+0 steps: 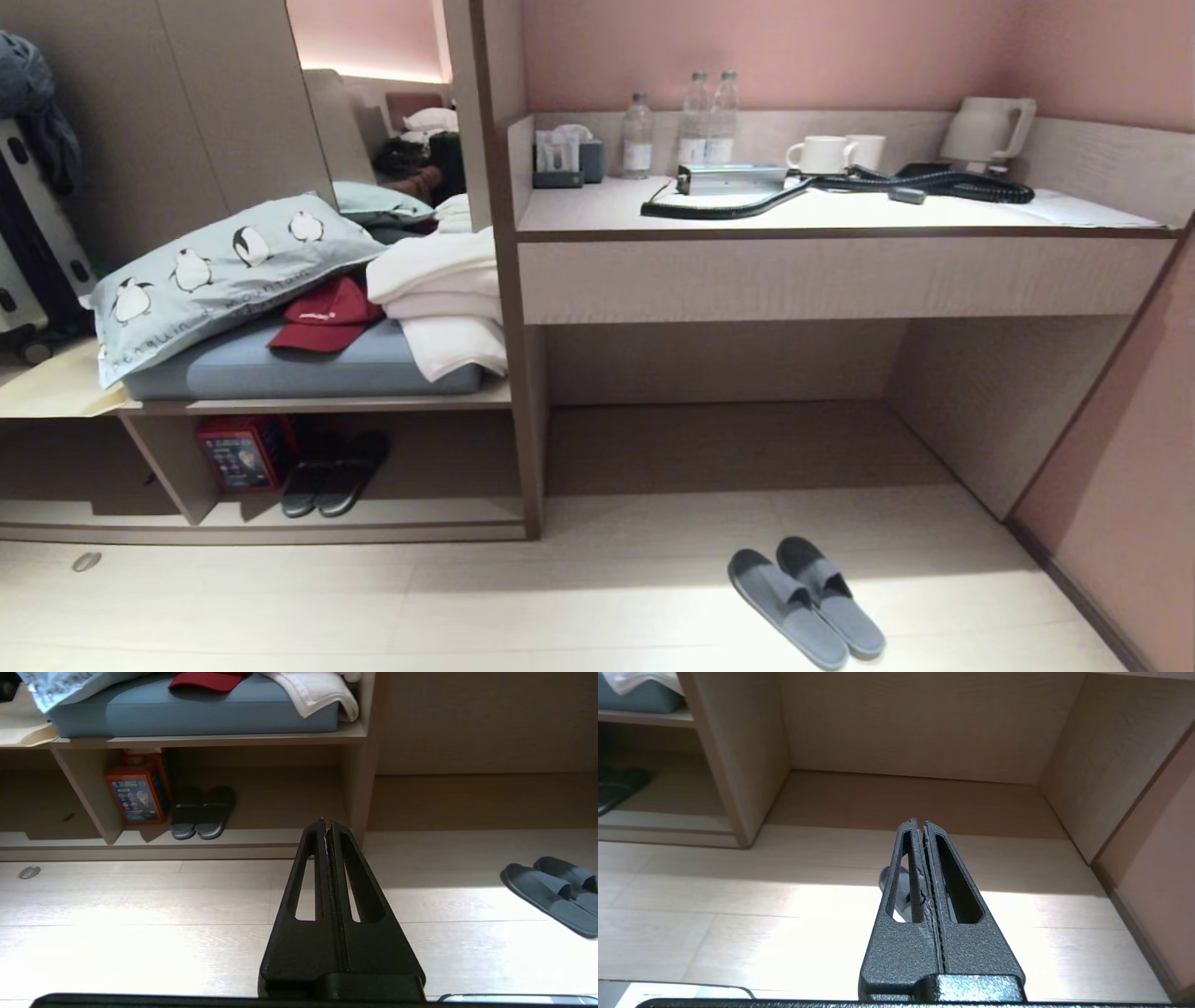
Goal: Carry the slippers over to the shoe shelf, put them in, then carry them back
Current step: Pick up the slippers on the floor
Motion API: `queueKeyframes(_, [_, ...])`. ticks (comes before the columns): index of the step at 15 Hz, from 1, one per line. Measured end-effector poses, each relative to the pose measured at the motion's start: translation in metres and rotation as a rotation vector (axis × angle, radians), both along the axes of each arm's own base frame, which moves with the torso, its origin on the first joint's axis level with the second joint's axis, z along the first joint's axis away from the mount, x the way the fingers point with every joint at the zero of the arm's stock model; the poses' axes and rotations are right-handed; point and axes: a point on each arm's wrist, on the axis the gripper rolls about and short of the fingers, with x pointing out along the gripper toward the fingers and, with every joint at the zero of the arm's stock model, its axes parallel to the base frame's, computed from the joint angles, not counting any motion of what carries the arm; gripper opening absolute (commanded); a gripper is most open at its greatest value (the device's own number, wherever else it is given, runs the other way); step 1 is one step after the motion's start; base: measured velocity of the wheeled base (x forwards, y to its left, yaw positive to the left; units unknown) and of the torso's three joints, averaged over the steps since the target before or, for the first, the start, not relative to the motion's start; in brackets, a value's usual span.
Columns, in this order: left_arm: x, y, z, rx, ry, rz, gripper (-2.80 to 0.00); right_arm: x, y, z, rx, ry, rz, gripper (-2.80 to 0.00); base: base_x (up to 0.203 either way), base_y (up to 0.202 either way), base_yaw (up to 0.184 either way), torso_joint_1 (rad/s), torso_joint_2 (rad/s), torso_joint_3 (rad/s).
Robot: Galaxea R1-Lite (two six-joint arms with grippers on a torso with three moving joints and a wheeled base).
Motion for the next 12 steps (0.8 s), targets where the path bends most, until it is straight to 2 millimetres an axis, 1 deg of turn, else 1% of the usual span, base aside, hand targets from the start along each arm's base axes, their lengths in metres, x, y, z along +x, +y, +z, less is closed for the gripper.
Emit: queueKeyframes(12, [0.0, 0.0, 0.0, 0.0, 0.0, 0.0, -2.8, 0.0, -0.0001, 0.0, 0.0, 0.0, -0.005, -2.8, 0.0, -0.195, 0.003, 0.001, 0.0, 0.002])
